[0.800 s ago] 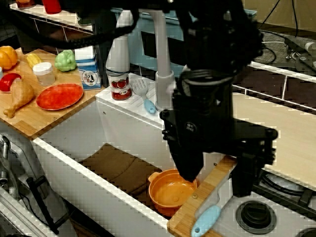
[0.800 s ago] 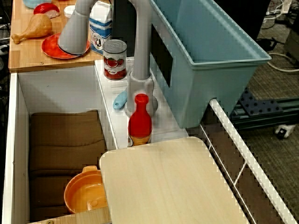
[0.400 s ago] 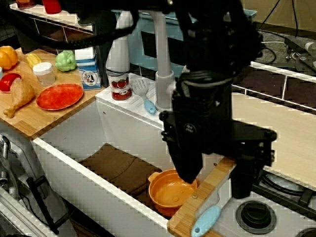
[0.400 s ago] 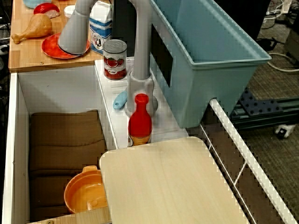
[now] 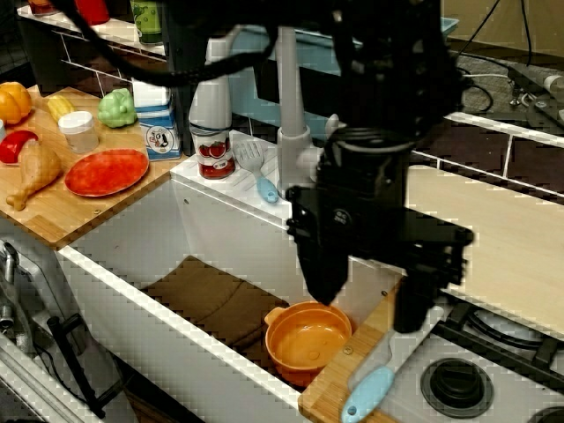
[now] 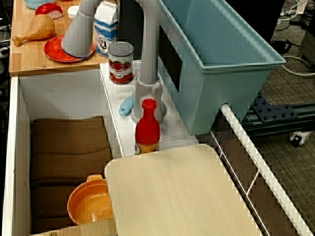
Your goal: Put knife on cutting board
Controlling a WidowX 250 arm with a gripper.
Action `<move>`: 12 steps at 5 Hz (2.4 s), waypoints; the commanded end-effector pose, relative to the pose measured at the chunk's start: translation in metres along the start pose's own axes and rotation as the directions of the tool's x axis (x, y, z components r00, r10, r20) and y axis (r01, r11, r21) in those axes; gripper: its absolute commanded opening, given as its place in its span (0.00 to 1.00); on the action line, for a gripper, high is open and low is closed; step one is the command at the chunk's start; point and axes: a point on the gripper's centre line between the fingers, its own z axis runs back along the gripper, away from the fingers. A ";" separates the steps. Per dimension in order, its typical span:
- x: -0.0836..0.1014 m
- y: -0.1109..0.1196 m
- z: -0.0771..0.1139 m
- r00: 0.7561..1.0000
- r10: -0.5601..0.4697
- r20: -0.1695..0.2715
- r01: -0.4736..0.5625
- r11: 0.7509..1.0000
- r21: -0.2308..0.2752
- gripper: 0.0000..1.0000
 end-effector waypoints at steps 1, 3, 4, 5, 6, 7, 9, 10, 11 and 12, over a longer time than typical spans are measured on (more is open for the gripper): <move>-0.017 -0.008 -0.010 0.997 -0.009 -0.070 0.009 1.000 -0.007 1.00; -0.014 0.011 -0.038 0.994 -0.014 -0.110 0.012 1.000 -0.020 1.00; -0.013 0.017 -0.050 0.993 -0.031 -0.118 0.027 0.999 -0.038 1.00; -0.011 0.018 -0.057 0.995 -0.044 -0.094 0.039 0.998 -0.057 1.00; -0.015 0.003 -0.055 0.996 -0.088 0.014 0.089 0.995 -0.036 1.00; -0.013 -0.011 -0.052 0.996 -0.081 0.044 0.081 0.997 -0.011 1.00; -0.005 -0.011 -0.059 0.996 -0.082 0.048 0.082 0.997 -0.010 1.00; 0.000 -0.003 -0.058 0.996 -0.083 0.026 0.083 0.996 0.008 1.00; -0.001 -0.001 -0.061 0.999 -0.052 0.011 0.052 0.999 0.008 1.00; -0.002 -0.005 -0.067 1.000 0.008 -0.014 -0.007 1.000 0.016 1.00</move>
